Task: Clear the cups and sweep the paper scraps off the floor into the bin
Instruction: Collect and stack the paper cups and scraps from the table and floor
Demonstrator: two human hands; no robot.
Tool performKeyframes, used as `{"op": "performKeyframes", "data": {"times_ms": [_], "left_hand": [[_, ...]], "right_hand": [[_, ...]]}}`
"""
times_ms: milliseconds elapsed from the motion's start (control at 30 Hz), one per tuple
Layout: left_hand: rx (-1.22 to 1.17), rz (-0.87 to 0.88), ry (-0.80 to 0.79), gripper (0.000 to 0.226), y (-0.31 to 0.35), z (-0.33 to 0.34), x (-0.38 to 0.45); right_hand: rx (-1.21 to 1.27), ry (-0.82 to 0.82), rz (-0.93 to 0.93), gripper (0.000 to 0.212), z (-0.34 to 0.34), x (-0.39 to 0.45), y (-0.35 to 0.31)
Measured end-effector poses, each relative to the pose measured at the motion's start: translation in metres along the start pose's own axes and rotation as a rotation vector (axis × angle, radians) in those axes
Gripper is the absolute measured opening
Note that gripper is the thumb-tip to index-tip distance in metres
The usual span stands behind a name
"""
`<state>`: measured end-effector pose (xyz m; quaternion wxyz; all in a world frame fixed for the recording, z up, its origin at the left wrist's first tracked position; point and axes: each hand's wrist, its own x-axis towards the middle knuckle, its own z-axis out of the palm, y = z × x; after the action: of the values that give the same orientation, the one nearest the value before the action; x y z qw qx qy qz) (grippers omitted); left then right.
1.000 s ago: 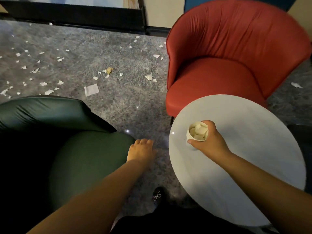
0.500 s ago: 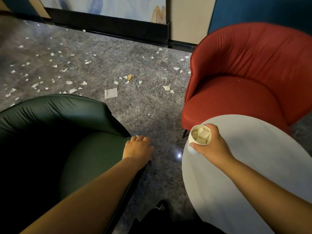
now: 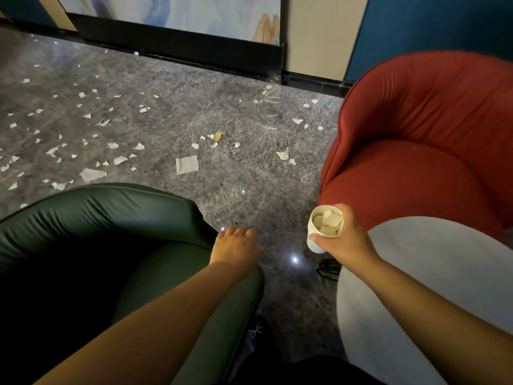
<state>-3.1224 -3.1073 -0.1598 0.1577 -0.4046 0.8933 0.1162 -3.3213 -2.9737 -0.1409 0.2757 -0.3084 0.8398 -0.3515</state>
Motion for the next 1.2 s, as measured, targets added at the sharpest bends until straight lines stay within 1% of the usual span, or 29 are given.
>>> {"op": "performKeyframes", "data": {"times_ms": [167,333,467,567,667,867,1067,1200], "left_hand": [[0.051,0.071,-0.011,0.047,-0.040,-0.029,0.046],[0.041,0.088,0.020,0.049,-0.062,-0.048,0.080],[0.031,0.062,0.059,0.049,-0.080,-0.061,0.098],[0.020,0.026,0.092,0.050,-0.095,-0.073,0.109],[-0.009,-0.028,0.108,0.051,-0.114,-0.087,0.124],[-0.059,-0.212,0.135,0.051,-0.149,-0.117,0.173],[-0.139,-0.420,0.114,0.051,-0.168,-0.151,0.251],[-0.166,-0.490,0.116,0.050,-0.175,-0.174,0.301]], "right_hand": [[0.041,0.011,-0.007,0.073,0.031,0.035,-0.036],[0.021,0.011,-0.037,0.075,0.037,0.066,-0.059],[0.008,0.018,-0.048,0.074,0.042,0.098,-0.083],[-0.018,-0.015,-0.093,0.079,0.055,0.129,-0.105],[-0.010,-0.077,-0.149,0.077,0.073,0.164,-0.131],[-0.061,-0.230,-0.265,0.079,0.100,0.255,-0.186],[-0.117,-0.345,-0.373,0.075,0.103,0.366,-0.239],[-0.176,-0.405,-0.415,0.075,0.097,0.433,-0.267]]}}
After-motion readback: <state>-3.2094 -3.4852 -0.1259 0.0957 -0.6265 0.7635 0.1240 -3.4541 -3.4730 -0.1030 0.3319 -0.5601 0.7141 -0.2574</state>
